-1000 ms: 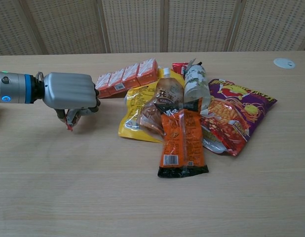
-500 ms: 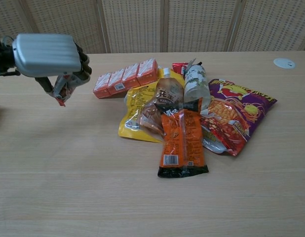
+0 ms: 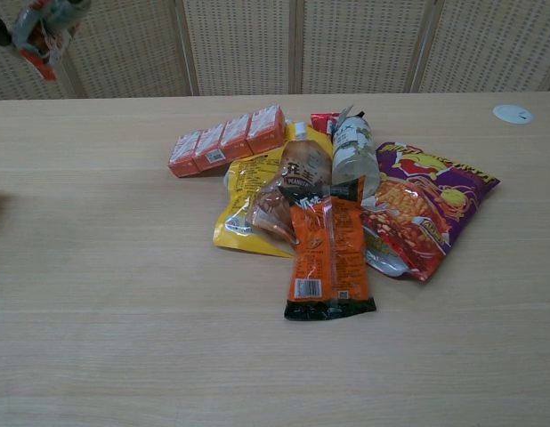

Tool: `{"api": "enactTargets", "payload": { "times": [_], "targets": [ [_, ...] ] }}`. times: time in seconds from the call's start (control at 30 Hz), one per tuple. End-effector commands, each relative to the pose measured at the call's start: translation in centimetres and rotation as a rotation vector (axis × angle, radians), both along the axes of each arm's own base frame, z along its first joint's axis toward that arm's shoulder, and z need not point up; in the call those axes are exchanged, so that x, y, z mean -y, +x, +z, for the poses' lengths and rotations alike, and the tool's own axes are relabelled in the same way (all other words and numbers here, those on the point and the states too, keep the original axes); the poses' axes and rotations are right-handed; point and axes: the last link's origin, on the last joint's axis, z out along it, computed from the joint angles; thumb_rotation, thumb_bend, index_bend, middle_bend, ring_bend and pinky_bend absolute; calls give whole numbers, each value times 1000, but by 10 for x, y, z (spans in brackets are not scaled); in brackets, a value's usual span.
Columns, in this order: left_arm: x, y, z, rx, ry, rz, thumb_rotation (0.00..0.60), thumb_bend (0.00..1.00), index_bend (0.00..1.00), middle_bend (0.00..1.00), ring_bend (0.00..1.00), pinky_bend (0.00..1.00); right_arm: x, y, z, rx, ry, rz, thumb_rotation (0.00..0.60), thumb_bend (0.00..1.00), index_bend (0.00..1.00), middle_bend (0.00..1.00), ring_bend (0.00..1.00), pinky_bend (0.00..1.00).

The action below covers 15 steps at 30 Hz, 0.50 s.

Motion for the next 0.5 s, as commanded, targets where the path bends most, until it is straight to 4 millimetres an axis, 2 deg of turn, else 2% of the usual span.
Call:
{"api": "enactTargets", "payload": {
  "times": [0.03, 0.5],
  "targets": [
    [0, 2, 9, -4, 30, 5, 600, 28, 778, 607, 513, 577, -1, 1, 0, 3, -3, 3, 600, 0, 0, 0, 0, 0],
    [-3, -2, 2, 7, 30, 30, 600, 29, 776, 605, 513, 576, 0, -3, -4, -9, 14, -11, 600, 0, 0, 0, 0, 0]
  ]
}}
